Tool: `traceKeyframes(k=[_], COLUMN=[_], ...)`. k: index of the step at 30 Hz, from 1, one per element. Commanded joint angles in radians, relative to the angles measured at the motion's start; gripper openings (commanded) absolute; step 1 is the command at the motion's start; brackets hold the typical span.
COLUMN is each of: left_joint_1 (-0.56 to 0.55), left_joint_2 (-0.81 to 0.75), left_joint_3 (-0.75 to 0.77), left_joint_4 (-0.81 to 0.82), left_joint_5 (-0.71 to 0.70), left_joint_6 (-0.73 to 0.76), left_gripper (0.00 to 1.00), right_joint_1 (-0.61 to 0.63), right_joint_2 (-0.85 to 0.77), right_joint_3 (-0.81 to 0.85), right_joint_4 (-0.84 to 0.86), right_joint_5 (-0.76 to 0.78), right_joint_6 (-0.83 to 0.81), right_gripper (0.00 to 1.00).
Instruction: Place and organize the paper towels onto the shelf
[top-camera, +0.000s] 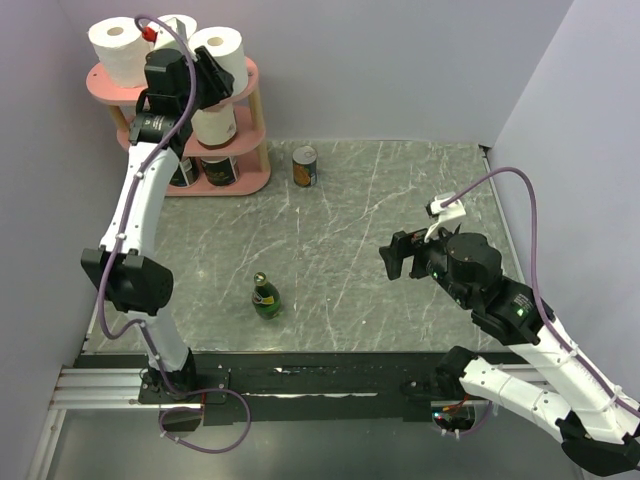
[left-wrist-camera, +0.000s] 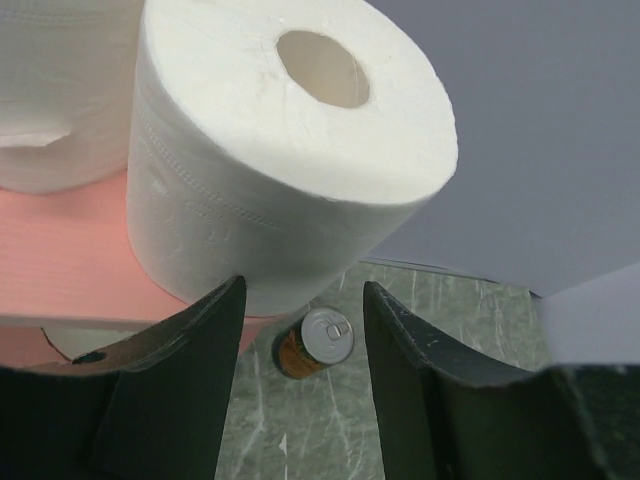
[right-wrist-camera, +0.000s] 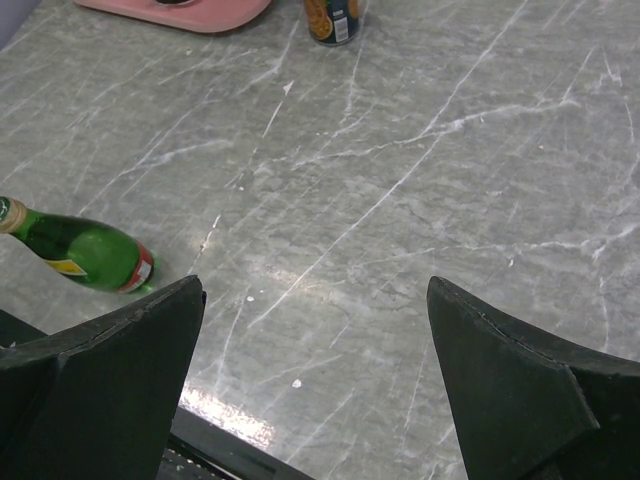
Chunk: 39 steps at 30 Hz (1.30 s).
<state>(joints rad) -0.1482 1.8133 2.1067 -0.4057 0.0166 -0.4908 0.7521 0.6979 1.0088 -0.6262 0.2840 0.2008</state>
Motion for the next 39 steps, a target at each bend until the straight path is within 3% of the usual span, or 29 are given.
traceKeyframes(k=[1,11,19,25,27,28,39], left_joint_1=[-0.001,-0.001,-0.001,-0.001,-0.002,-0.005,-0.016], left_joint_2=[0.017,0.107,-0.023,-0.228,-0.293,-0.360,-0.827], left_joint_3=[0.064,0.154,0.026,-0.177,-0.289,-0.331,-0.947], left_joint_4=[0.119,0.111,0.127,0.104,0.107,0.116,0.225], left_joint_5=[0.046,0.023,0.040,0.144,0.195,0.219,0.365], left_joint_6=[0.037,0.086,0.087,0.084,0.095,0.101,0.110], left_gripper=[0.57,0.60,0.65,0.84,1.00,0.96,0.96], right_joint_1=[-0.005,-0.005,-0.007,-0.005,-0.005,-0.005,-0.004], right_joint_2=[0.006,0.040,0.032,0.026,0.019,0.009,0.014], right_joint_3=[0.053,0.082,0.079,0.067,0.062,0.057,0.085], right_joint_4=[0.017,-0.001,-0.016,-0.046,-0.041,-0.035,-0.040], right_joint_5=[0.006,-0.008,-0.020,-0.016,-0.003,-0.003,0.070], right_joint_6=[-0.006,-0.006,0.006,0.037,0.055,0.063,0.328], right_gripper=[1.00,1.00,1.00,1.00,1.00,1.00,1.00])
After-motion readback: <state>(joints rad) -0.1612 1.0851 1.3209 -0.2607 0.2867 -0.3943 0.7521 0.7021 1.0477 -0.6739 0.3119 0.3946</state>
